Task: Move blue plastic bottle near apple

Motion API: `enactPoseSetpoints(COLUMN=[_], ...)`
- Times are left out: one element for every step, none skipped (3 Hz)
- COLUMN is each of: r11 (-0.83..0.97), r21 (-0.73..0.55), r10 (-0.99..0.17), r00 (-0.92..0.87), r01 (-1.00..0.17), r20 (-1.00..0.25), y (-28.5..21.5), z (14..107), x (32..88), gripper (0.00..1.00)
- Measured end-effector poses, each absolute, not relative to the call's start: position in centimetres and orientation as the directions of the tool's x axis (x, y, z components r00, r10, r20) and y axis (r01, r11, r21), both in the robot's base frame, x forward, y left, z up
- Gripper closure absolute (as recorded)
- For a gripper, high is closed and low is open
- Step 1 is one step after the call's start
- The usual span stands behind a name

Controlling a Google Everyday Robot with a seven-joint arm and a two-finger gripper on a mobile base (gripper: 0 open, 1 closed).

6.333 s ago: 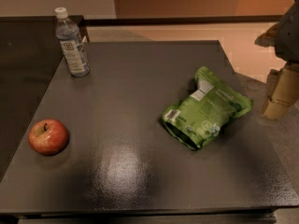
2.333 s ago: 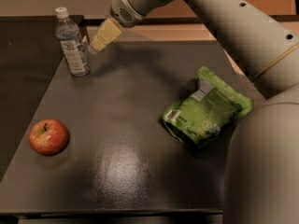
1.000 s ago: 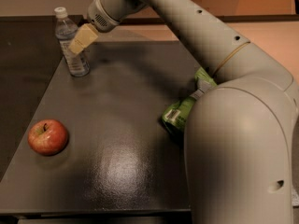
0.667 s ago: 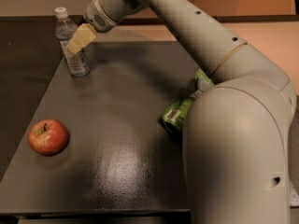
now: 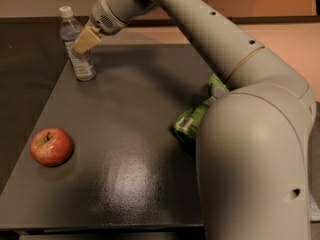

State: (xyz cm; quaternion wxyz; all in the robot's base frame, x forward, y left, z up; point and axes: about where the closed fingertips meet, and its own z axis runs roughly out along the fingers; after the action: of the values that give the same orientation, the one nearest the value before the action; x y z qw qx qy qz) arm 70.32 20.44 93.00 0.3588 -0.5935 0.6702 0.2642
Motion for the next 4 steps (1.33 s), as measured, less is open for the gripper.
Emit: enactPoseSetpoints(r11=[0.142,0.138,0.134,0.111], r21=[-0.064,-0.061,-0.058,-0.062], r10=[-0.598,-0.600,-0.600,-0.590], r00=[-0.034,-0.035,-0.035,-0.016], r01=[-0.988,-0.989,-0.989,-0.992], r20=[-0.801,-0.800,-0.799,-0.807], y=[20.0,20.3,20.5,20.9], z=[93.3,93.1,92.9,93.1], x=[69.7,69.7,69.6,68.3], gripper=[0.64,0.88,1.00,1.00])
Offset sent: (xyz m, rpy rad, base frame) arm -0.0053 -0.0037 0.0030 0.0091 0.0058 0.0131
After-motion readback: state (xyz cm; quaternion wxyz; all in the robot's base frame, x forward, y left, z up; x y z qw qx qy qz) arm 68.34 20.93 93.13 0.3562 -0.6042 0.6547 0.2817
